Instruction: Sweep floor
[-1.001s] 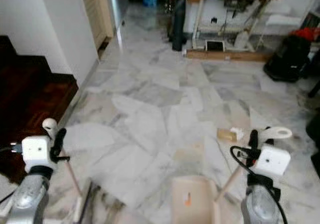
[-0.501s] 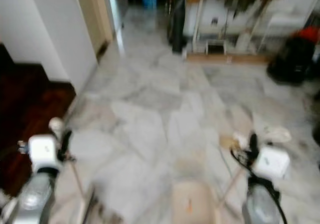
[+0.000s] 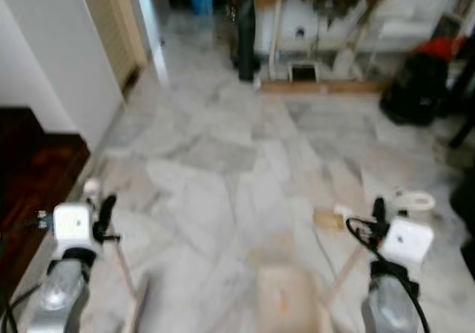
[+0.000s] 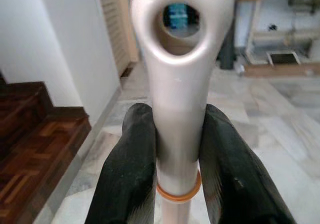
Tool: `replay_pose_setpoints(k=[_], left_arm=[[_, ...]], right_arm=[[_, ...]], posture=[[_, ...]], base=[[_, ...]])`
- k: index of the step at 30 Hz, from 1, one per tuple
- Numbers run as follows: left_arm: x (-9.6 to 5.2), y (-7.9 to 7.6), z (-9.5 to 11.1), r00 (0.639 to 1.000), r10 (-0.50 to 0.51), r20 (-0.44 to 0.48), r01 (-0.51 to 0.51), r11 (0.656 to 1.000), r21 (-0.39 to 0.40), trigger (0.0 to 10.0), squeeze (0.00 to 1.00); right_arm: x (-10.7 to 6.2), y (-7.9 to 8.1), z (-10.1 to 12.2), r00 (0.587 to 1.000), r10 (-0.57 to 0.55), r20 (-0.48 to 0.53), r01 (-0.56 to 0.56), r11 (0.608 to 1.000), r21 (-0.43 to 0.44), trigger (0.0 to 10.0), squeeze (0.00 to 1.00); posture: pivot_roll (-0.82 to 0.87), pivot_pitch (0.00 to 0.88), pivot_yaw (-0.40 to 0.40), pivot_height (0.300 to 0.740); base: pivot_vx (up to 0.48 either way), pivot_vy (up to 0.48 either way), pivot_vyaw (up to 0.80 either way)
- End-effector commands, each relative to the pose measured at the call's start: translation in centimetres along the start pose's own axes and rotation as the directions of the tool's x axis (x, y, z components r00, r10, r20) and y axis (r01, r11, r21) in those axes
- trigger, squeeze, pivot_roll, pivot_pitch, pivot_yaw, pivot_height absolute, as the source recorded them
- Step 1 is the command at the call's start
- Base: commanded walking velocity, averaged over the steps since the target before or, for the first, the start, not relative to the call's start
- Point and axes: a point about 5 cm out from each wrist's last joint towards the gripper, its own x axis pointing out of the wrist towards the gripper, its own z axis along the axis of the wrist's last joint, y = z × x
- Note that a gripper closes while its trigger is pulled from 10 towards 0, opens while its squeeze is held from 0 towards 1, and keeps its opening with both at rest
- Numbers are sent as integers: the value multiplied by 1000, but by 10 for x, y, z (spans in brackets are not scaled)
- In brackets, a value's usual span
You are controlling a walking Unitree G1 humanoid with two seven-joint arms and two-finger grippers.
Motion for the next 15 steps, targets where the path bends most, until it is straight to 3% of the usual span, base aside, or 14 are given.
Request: replay_pose_setpoints(k=[1,15], left_arm=[[2,8,6,999,16,28,-16,999,28,10000,0],[1,7,7,999,14,29,-15,999,30,10000,0]], right_arm=[[4,6,10,999,13,47,-14,1000,22,10000,0],[3,9,8,999,13,44,-14,1000,23,10000,0]], posture=[[-40,0,-3,740],[-33,0,-4,740]], base=[[292,0,0],[293,0,0]])
